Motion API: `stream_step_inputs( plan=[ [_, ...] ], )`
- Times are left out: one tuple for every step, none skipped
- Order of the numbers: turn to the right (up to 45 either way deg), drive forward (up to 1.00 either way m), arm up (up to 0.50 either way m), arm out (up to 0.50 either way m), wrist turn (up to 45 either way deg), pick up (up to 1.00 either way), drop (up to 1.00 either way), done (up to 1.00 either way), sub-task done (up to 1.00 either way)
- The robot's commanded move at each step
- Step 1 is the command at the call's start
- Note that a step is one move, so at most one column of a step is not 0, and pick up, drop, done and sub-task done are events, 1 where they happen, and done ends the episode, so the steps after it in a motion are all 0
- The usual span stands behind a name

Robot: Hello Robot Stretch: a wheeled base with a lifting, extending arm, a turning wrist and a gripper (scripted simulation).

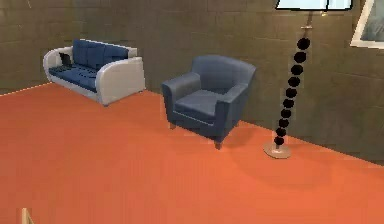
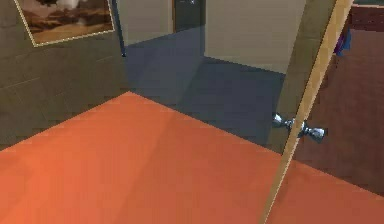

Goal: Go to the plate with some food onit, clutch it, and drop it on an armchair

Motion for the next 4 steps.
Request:
stream_step_inputs(
  plan=[
    [0.0,0.70,0.00,0.00,0.0,0.00,0.00,0.00,0.00],
    [-30.0,0.00,0.00,0.00,0.0,0.00,0.00,0.00,0.00],
    [0.0,0.65,0.00,0.00,0.0,0.00,0.00,0.00,0.00],
    [-45.0,0.00,0.00,0.00,0.0,0.00,0.00,0.00,0.00]
  ],
)
